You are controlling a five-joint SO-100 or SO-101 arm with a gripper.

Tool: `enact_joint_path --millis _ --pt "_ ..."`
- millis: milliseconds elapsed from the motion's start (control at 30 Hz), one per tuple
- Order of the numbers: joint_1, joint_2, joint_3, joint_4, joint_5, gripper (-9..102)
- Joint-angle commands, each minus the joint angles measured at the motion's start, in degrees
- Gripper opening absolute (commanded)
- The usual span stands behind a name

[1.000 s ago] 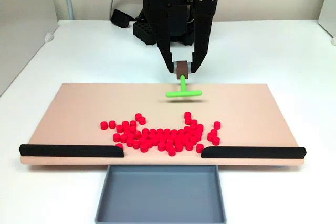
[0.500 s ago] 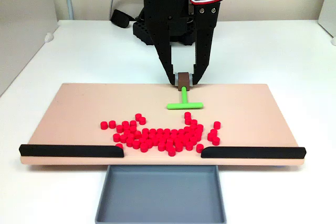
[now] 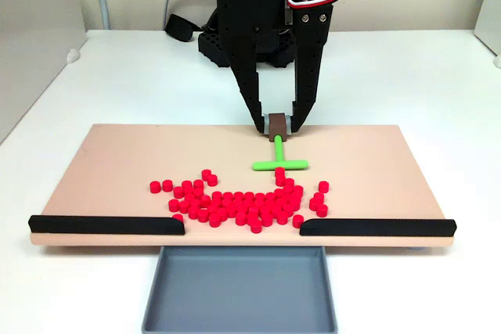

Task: Gather the bottom side granules

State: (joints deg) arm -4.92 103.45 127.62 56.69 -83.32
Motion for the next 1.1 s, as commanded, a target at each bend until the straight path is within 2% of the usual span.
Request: enact_joint_path --millis 0,1067 --pt "-0.53 -2.20 0.18 -0.70 0.62 4" --pt "0.18 -11.95 -9.32 -0.79 0.79 4"
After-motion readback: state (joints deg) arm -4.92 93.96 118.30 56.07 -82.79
